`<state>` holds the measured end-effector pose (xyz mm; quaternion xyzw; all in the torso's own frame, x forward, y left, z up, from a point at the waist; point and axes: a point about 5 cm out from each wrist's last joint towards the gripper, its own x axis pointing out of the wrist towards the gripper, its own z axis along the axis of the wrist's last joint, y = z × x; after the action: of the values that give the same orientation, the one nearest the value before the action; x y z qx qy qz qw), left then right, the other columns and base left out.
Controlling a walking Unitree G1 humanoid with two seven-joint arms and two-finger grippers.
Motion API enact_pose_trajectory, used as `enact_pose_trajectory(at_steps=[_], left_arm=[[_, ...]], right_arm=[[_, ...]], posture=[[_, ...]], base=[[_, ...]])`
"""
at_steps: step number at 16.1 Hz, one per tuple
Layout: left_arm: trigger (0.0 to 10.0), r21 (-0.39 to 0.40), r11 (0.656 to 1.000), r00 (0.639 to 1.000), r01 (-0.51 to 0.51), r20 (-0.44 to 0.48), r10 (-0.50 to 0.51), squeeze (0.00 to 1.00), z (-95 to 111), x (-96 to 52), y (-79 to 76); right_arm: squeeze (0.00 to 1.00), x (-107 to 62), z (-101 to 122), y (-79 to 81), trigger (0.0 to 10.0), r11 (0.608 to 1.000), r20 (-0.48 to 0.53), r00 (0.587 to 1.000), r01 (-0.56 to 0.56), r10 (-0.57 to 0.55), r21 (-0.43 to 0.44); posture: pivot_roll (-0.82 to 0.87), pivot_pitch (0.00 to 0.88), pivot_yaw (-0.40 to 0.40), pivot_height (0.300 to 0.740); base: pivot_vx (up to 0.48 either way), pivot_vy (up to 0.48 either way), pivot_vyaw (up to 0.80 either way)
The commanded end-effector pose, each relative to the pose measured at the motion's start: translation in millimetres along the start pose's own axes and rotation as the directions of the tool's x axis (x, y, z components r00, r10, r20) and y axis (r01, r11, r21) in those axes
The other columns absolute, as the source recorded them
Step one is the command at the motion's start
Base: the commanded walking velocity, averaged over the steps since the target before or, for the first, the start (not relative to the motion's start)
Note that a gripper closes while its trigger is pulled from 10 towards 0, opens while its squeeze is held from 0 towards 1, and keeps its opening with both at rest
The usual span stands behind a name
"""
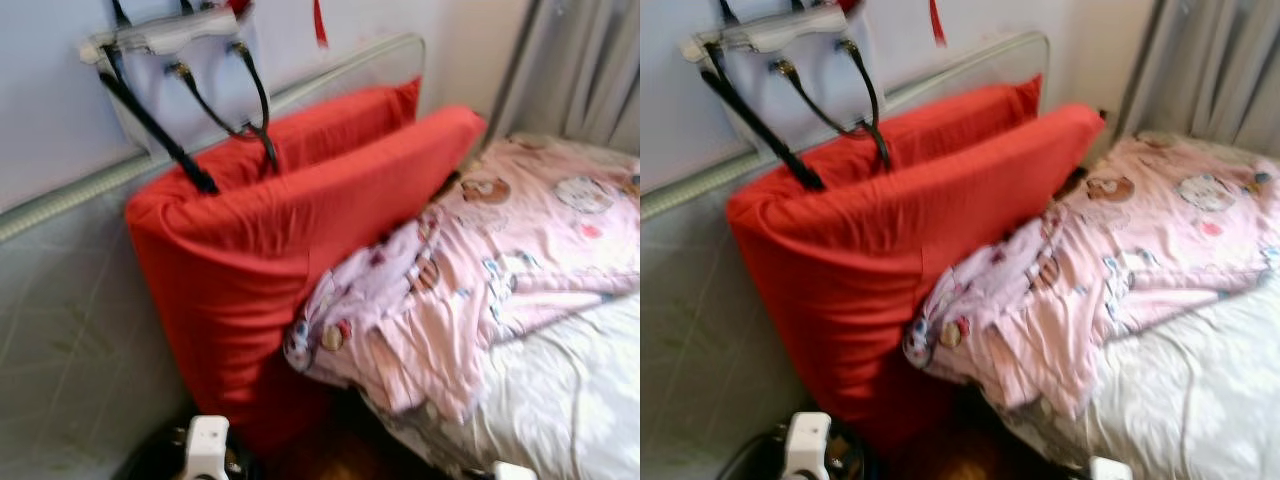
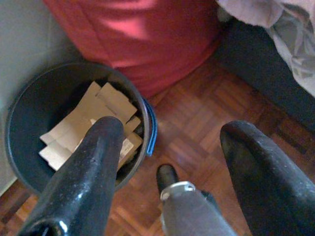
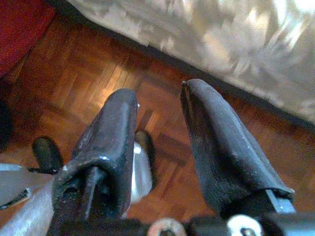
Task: Clean up the room
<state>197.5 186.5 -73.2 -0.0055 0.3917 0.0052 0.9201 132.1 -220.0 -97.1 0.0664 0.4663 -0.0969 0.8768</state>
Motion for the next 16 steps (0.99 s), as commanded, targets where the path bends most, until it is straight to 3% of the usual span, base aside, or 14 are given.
enact_pose_trajectory(at_steps=[1,10,12,14,16], left_arm=[[10.0,0.007,0.999,0.999,-0.034,-0.019,0.034,0.00,-4.3,-2.7,13.5],[10.0,0.005,0.999,0.999,-0.035,-0.020,0.035,0.00,-5.1,-3.1,14.5],[10.0,0.001,0.999,0.999,-0.034,-0.006,0.034,0.00,-2.8,-2.7,14.2],[10.0,-0.003,1.000,0.999,-0.031,0.041,0.031,0.00,6.1,-0.9,12.9],[10.0,-0.011,1.000,0.984,0.007,0.177,-0.005,0.00,33.3,2.8,7.4]], right_arm=[[0.00,2.9,5.8,13.4,10.0,0.999,0.018,0.999,-0.033,0.033,0.007],[0.00,2.9,5.6,13.6,10.0,0.999,0.017,0.999,-0.034,0.033,0.008],[0.00,2.8,5.7,13.8,10.0,0.999,0.022,0.999,-0.039,0.039,0.008],[0.00,2.4,6.9,14.1,10.0,0.999,0.044,0.998,-0.047,0.046,0.018],[0.00,1.9,11.0,16.2,10.0,0.997,0.095,0.993,-0.074,0.073,0.007]], posture=[[-0.08,0.000,0.018,0.740],[-0.08,0.000,0.017,0.740],[-0.08,0.000,0.019,0.740],[-0.08,0.000,0.019,0.740],[-0.08,0.000,0.022,0.740]], base=[[0.285,0.000,0.00],[0.284,0.000,0.00],[0.000,0.000,0.00],[0.000,0.000,0.00],[0.000,0.000,0.00]])
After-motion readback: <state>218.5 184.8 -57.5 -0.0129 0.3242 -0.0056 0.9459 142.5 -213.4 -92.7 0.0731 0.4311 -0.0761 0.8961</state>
